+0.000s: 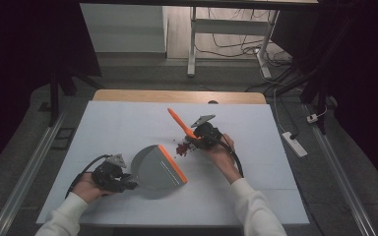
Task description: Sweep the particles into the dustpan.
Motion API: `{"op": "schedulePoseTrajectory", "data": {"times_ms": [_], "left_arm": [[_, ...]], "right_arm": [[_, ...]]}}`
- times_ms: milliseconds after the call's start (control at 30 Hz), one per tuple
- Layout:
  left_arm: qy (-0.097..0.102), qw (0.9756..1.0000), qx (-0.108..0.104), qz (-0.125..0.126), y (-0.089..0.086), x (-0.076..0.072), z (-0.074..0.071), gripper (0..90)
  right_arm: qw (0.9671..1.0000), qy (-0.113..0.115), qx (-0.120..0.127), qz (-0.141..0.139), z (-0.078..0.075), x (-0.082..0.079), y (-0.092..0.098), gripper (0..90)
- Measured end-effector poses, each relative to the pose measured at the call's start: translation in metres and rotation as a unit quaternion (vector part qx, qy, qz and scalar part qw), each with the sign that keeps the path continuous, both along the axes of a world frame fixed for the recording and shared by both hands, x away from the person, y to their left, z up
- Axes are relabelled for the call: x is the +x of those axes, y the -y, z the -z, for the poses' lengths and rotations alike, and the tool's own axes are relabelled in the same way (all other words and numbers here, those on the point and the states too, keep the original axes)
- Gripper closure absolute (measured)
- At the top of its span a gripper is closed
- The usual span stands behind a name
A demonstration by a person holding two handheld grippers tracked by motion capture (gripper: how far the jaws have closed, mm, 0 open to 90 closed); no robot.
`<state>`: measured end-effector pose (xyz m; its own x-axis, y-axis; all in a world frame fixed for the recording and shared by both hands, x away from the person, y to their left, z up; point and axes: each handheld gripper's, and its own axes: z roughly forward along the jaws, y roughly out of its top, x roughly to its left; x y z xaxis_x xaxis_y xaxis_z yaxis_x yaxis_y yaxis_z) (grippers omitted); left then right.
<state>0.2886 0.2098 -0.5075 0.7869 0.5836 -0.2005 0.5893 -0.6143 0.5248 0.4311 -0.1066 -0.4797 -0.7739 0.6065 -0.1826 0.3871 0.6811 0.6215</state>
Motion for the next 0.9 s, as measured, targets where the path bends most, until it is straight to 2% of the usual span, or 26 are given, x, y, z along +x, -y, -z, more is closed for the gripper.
{"op": "schedulePoseTrajectory", "data": {"times_ms": [100, 267, 833, 900], "left_arm": [[0.0, 1.0, 0.0, 0.0, 0.0, 0.0, 0.0, 62.2], [-0.001, 1.0, 0.0, 0.001, 0.0, 0.0, 0.001, 62.2], [-0.003, 1.0, 0.0, -0.001, 0.001, 0.0, 0.002, 62.2], [-0.003, 1.0, 0.0, -0.001, 0.001, 0.0, 0.002, 62.2]], "right_arm": [[1.0, 0.0, -0.001, -0.002, 0.0, -0.003, -0.003, 70.2], [0.9998, -0.013, 0.012, -0.012, 0.0, -0.008, -0.006, 70.2], [0.9991, -0.014, 0.012, -0.039, 0.001, -0.028, -0.016, 70.0], [0.9986, -0.022, 0.021, -0.043, 0.001, -0.029, -0.017, 70.0]]}}
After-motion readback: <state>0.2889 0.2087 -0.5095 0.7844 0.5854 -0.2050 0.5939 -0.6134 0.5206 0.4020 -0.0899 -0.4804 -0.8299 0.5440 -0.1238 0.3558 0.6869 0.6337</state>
